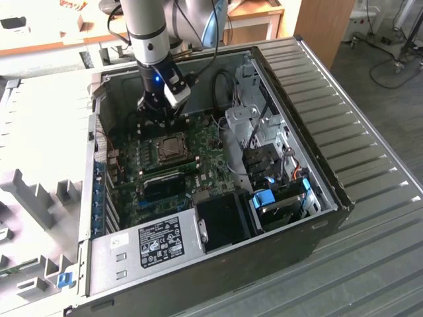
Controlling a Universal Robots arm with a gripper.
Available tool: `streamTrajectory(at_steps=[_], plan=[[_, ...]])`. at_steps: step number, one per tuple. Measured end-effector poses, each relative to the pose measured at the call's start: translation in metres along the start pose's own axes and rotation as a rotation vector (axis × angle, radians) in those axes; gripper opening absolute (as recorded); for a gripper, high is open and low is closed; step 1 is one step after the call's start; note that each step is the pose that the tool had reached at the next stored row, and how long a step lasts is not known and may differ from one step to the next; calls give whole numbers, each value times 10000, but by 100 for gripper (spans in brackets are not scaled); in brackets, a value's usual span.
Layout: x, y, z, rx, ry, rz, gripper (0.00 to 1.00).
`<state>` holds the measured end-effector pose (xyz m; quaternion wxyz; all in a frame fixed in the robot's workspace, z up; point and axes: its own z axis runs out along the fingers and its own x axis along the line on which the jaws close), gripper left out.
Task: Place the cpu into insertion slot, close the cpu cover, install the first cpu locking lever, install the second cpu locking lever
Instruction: 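Install the first cpu locking lever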
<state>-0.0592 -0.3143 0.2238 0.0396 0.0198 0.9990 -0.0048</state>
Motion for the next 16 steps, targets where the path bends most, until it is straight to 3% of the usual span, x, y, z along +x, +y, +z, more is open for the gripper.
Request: streamTrajectory(at_steps=[16], plan=[[-18,-208,3,2,93,-1,11]])
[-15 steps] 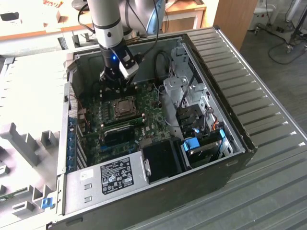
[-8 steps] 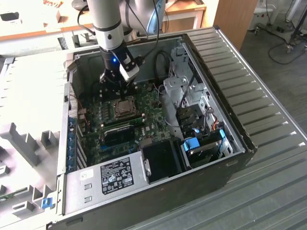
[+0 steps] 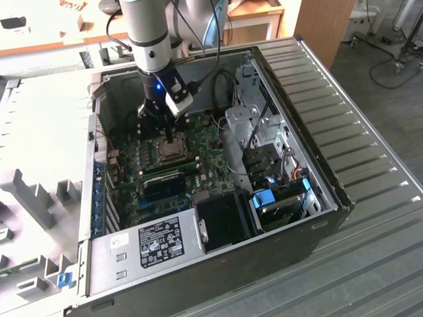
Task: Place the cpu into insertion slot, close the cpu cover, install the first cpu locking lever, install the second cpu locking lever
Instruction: 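Install the first cpu locking lever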
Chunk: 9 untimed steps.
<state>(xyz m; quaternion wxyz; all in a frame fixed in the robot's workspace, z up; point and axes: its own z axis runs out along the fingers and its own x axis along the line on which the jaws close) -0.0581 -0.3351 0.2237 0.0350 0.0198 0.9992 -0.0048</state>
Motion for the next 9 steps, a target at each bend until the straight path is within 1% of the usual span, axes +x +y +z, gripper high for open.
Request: streamTrajectory(at_steps=[3,9], plan=[[-22,-4,2,2,45,-1,11],[-24,-4,1,3,49,0,11]])
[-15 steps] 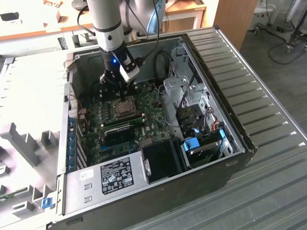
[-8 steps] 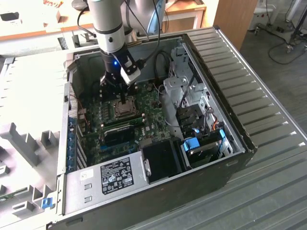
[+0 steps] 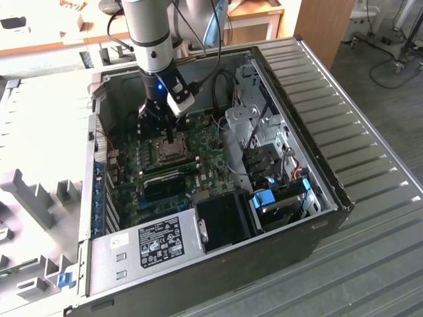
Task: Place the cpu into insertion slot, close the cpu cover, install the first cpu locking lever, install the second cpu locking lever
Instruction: 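Install the first cpu locking lever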
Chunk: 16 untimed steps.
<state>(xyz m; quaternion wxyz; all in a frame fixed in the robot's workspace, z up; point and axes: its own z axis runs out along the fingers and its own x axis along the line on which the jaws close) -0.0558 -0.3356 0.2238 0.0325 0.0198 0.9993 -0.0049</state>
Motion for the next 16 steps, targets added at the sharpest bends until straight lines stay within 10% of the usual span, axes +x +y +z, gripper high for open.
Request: streamTrajectory(at_steps=[9,11,16], plan=[[-1,0,-21,-2,1,0,11],[-7,0,-21,5,133,-4,11],[-6,0,-21,4,137,-1,11]])
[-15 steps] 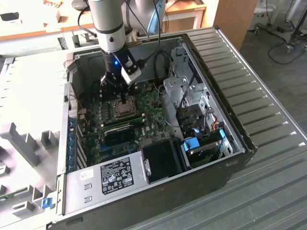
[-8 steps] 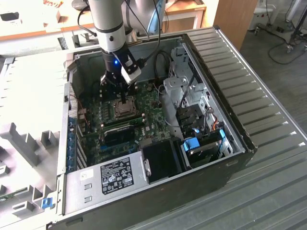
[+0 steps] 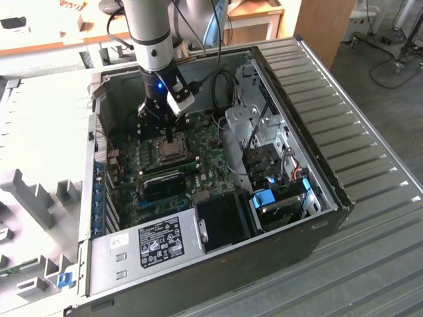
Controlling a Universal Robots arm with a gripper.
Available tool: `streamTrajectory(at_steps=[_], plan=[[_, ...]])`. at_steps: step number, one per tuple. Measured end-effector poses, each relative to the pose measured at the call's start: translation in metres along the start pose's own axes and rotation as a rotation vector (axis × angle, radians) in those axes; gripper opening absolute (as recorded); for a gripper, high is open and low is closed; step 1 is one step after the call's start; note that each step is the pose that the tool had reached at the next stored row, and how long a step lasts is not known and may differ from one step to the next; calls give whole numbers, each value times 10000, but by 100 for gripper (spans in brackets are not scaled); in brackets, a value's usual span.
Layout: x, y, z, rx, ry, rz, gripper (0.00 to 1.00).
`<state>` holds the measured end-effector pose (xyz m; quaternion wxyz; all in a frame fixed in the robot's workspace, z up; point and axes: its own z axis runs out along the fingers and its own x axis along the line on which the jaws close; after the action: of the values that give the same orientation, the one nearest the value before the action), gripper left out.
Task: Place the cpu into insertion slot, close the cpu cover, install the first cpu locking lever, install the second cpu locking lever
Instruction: 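Install the first cpu locking lever, then install the second cpu locking lever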
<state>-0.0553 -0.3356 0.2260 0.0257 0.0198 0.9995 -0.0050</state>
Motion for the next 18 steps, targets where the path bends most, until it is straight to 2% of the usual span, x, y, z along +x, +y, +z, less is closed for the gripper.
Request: streamTrajectory(at_steps=[18], plan=[[-18,0,-34,-3,2,0,11]])
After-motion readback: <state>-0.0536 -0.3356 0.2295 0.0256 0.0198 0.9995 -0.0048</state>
